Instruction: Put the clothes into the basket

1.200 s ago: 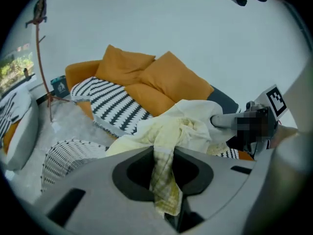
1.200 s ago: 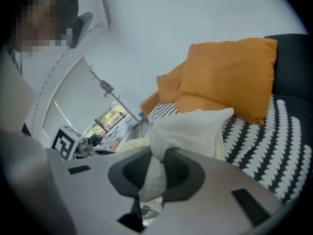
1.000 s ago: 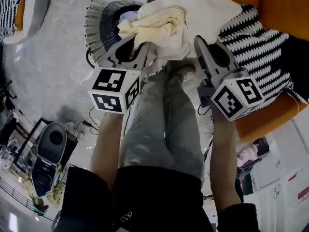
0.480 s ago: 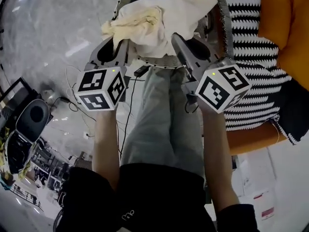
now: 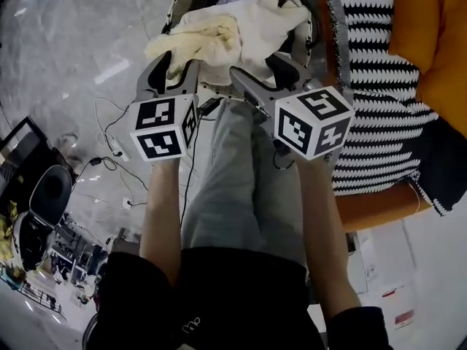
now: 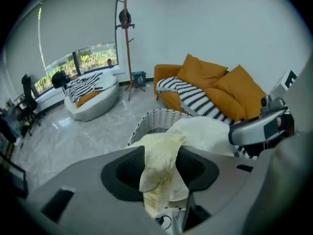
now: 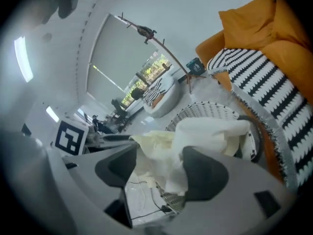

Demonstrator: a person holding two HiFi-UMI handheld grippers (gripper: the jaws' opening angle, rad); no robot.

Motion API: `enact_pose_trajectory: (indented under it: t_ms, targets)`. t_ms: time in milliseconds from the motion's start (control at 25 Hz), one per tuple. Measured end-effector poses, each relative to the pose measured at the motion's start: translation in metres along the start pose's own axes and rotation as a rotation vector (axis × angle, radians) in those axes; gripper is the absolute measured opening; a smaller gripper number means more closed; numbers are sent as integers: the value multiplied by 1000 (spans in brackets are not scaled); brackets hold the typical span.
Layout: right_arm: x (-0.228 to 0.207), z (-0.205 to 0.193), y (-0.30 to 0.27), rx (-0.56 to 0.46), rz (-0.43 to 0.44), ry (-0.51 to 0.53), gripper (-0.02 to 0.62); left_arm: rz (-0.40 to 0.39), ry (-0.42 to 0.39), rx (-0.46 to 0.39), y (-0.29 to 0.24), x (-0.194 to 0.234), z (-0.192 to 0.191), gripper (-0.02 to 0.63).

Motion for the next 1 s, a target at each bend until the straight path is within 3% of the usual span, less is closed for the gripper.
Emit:
enact_pose_trajectory:
  t_ms: [80, 240, 280, 360, 400, 520, 680, 840, 1000]
  targets:
    - [-6, -6, 13, 15, -51, 30, 264, -38, -9, -5, 0, -16, 5, 172]
    - [-18, -7, 47, -76, -108, -27, 258, -108, -18, -43, 4, -47, 23, 170]
    - [-21, -7, 57, -103, -126, -42, 234, -123, -26, -53, 5, -55, 28, 170]
    - [-29, -7, 79, -155, -179, -60, 93, -159, -37, -71, 8, -72, 37, 164]
    - [-31, -6, 92, -181, -202, -65, 55, -176, -41, -81, 11, -80, 42, 143]
    - [-31, -1, 133, -262, -248, -103, 34, -243, -64, -115, 25, -109, 62, 30]
    - [-31, 1, 200, -388, -310, -188, 26, -438, -144, -147, 43, -178, 89, 12]
    - [-14, -3, 278, -509, -375, -171, 20, -670, -213, -205, 82, -261, 113, 9]
    - [8, -17, 372, -734, -513, -238, 15, -865, -306, -243, 142, -339, 136, 9]
Point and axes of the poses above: the fingertips, and each gripper's own axes: y backward along the fingers, x to its left, z out of its top, the point moved 3 cm from there along y, backward along the fingers, and after that the axes turned 6 degrees about z, right-handed, at the moved point
